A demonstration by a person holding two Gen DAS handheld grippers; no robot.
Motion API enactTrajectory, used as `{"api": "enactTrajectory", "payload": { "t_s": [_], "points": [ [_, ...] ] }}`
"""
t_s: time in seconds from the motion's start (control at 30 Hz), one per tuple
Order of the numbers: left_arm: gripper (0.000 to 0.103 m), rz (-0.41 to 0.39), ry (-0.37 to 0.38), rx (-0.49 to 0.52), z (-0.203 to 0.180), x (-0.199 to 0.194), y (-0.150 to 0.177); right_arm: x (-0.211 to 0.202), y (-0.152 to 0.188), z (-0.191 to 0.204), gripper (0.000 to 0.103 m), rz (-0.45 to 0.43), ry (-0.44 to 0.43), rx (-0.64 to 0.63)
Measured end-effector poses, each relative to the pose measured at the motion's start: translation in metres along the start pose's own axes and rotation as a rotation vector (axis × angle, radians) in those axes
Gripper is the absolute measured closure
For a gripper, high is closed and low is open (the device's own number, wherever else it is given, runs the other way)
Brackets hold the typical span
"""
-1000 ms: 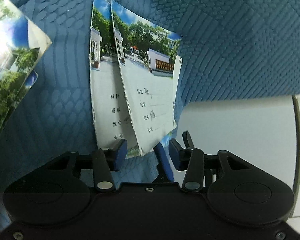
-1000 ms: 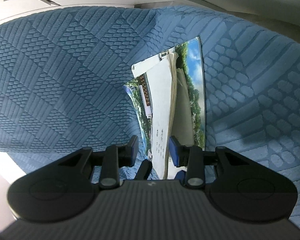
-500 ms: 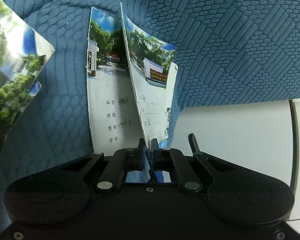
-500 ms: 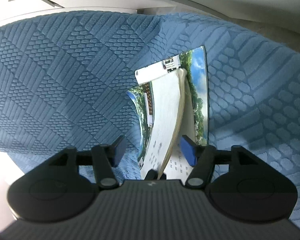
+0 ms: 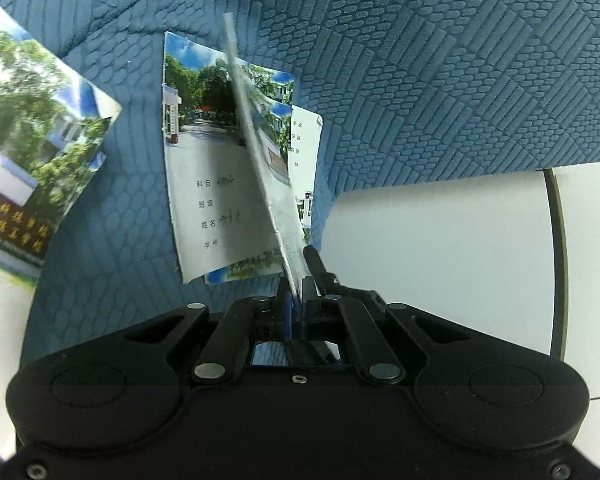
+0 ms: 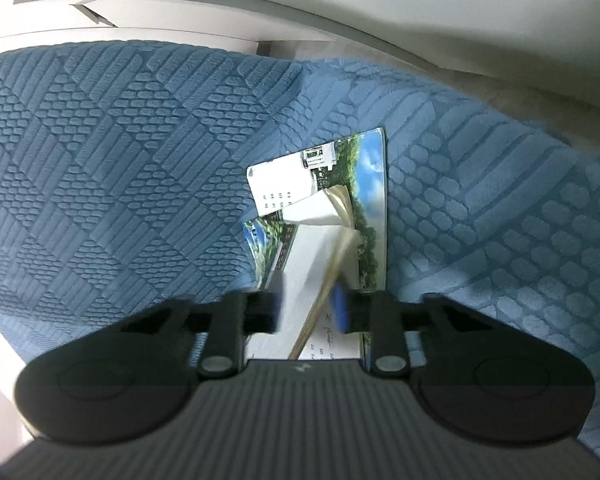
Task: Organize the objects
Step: 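Close both grippers on postcards and lift them toward the book stack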
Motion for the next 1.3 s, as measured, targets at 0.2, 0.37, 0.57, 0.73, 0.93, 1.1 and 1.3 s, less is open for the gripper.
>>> {"api": "enactTrajectory", "payload": {
  "t_s": [0.2, 0.37, 0.57, 0.73, 0.93, 1.1, 1.3],
  "points": [
    [0.099, 0.016, 0.006, 0.029, -0.006, -0.019, 0.005, -0.026, 0.008, 0.014, 0.096, -0.009, -0.056, -0.068],
    [0.098, 0.037, 0.009, 0.03, -0.01, -0.035, 0.009, -0.051, 0.017, 0.024, 0.096, -0.047, -0.074, -0.101],
    [0.097, 0.043, 0.001, 0.041, -0.021, -0.057, 0.014, -0.072, 0.036, 0.041, 0.096, -0.088, -0.05, -0.164],
    [0.097, 0.043, 0.007, 0.071, -0.037, -0.088, 0.013, -0.095, 0.058, 0.061, 0.096, -0.116, -0.035, -0.222],
    [0.097, 0.035, 0.019, 0.126, -0.061, -0.128, 0.007, -0.117, 0.089, 0.093, 0.096, -0.15, -0.037, -0.283],
    [0.097, 0.015, 0.038, 0.166, -0.079, -0.164, 0.001, -0.135, 0.115, 0.122, 0.096, -0.168, -0.056, -0.323],
    [0.097, -0.008, 0.064, 0.212, -0.092, -0.207, -0.007, -0.15, 0.147, 0.153, 0.096, -0.185, -0.071, -0.398]
  ]
}}
Point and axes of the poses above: each gripper's, at about its wrist camera, not at the fingertips, and x roughly the way its jaws point, z to its left, y to its underside, the point moved 7 cm from there along x, roughly the way its jaws point, and after that the axes turned 8 degrees about y, right-handed, at the moved point
